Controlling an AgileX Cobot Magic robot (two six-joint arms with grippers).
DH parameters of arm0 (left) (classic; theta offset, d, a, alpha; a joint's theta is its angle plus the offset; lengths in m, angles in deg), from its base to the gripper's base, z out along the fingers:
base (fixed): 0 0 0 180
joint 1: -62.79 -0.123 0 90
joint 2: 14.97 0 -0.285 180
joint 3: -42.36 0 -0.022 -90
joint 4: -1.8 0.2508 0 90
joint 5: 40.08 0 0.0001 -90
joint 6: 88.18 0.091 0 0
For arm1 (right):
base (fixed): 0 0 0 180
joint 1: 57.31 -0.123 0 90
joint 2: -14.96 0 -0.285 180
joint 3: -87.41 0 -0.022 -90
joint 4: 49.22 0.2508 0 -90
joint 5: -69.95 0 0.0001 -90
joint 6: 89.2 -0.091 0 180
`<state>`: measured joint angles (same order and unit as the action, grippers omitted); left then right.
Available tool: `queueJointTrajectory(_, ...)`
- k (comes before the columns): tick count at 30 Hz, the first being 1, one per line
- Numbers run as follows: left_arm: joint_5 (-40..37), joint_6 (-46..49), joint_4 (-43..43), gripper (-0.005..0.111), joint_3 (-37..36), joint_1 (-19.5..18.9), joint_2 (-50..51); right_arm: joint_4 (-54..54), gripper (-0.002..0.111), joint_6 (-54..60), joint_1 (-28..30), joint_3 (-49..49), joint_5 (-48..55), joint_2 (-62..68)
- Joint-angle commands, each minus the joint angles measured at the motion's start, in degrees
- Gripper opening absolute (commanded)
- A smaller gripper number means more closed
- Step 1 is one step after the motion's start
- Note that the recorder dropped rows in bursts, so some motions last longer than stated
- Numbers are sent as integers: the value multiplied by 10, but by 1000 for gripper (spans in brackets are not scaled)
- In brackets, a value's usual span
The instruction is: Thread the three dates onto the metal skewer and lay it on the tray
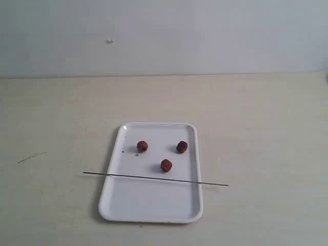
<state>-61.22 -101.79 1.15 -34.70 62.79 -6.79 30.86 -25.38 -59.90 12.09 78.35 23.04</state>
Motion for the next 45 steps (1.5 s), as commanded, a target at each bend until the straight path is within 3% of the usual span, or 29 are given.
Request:
queueJointTrajectory(1,3,-1,1,35,-1,-2,-4,1,0,11,0,0,-32,-3)
queueJointTrajectory(6,3,-1,1,35,-1,-2,-4,0,0,4,0,8,-52,-3)
queueJointTrajectory(12,3,-1,1,35,-1,-2,-4,1,0,-8,0,44,-174,-3)
queueJointTrajectory(15,3,-1,1,35,-1,-2,-4,-13,0,-70,0,73,-205,-3)
queueJointTrajectory(25,3,-1,1,35,-1,-2,-4,-423,0,-486,0,169,-377,63)
queueJointTrajectory(30,3,-1,1,35,-1,-2,-4,-585,0,-557,0,232,-434,210)
queueJointTrajectory(36,3,-1,1,35,-1,-2,-4,-702,0,-557,0,378,-425,437)
queueJointTrajectory(39,3,-1,1,35,-1,-2,-4,-764,0,-549,0,458,-370,534)
queueJointTrajectory(45,3,-1,1,35,-1,-1,-4,-909,0,-491,0,627,-19,685)
